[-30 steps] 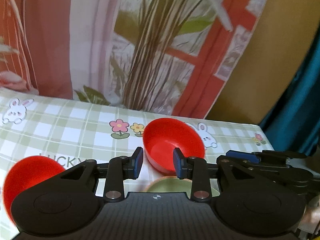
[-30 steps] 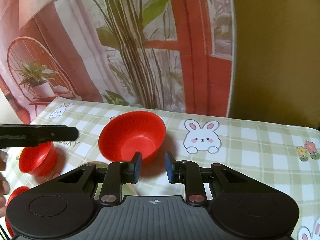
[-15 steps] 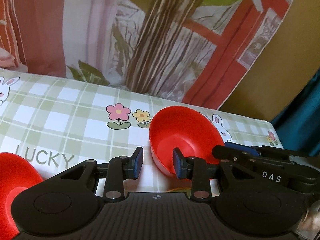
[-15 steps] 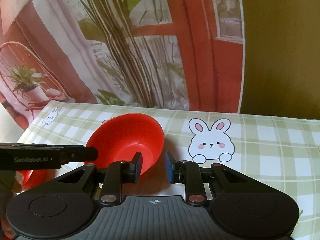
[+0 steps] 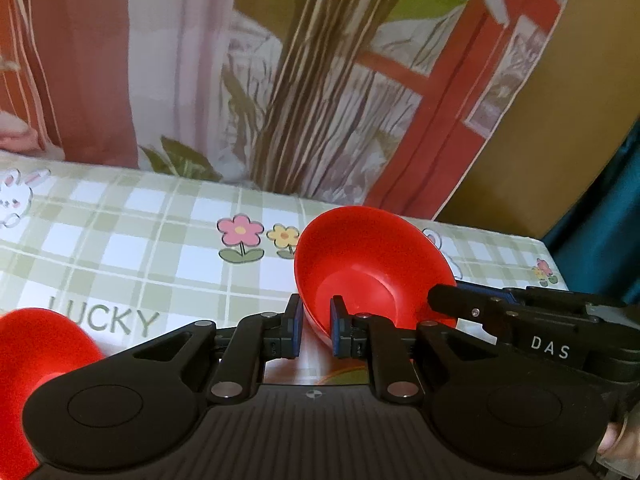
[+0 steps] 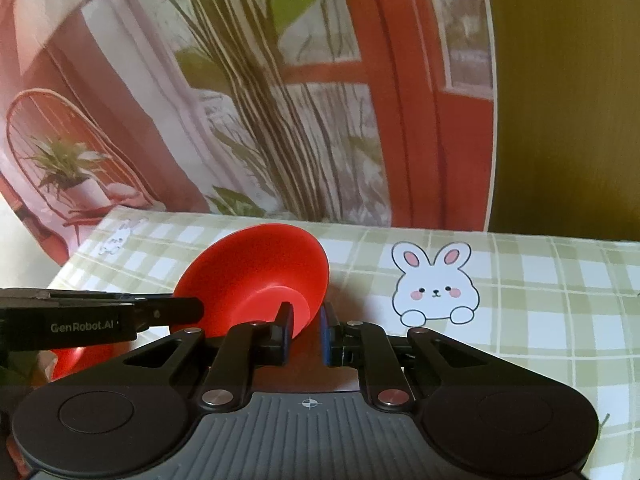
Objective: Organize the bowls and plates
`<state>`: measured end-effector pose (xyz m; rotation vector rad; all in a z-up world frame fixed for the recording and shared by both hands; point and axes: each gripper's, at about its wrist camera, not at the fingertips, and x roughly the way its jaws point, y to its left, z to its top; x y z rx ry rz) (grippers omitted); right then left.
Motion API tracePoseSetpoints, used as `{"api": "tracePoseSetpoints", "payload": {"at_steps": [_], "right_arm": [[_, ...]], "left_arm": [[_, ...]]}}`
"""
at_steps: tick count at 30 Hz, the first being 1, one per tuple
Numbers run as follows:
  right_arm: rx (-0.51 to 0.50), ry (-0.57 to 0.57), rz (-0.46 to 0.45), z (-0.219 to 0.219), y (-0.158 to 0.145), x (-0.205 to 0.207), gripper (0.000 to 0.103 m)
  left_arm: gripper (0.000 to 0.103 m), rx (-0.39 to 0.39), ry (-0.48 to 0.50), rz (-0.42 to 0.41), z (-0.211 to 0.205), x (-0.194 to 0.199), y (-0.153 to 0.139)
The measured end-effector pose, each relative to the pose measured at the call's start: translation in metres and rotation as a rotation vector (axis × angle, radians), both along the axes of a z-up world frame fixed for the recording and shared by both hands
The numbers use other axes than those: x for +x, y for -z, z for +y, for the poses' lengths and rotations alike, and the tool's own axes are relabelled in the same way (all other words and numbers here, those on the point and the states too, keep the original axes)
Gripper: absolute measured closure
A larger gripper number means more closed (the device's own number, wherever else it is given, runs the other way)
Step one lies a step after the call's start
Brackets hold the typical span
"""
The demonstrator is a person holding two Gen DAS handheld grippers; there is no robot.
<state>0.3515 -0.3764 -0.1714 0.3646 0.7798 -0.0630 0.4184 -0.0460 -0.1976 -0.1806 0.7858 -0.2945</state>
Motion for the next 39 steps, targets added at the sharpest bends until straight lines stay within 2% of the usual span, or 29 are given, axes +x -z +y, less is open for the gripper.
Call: {"api": "tracePoseSetpoints", "payload": {"at_steps": [14, 25, 34, 39], "right_arm": [[-0.012, -0.005, -0.089, 0.038, -0.063, -0.024, 0.090], [0.005, -0.038, -0.176, 0.085, -0.114, -0.036, 0.090], [0.052, -0.068, -0.184, 0.128, -0.121, -0.039, 0.090], [0.066, -0.079, -0.165, 0.147, -0.113, -0.039, 0.090]], "left_arm": [[0.087, 0.038, -0.023, -0.126, 0.014, -0.062, -0.060], [0.087, 0.040, -0.077, -0.194, 0.047, -0.115, -0.102], [0.087, 0.034, -0.111, -0.193, 0.083, -0.146, -0.114], [0.087, 0.039, -0.110, -0.187, 0.102, -0.155, -0.107]]}}
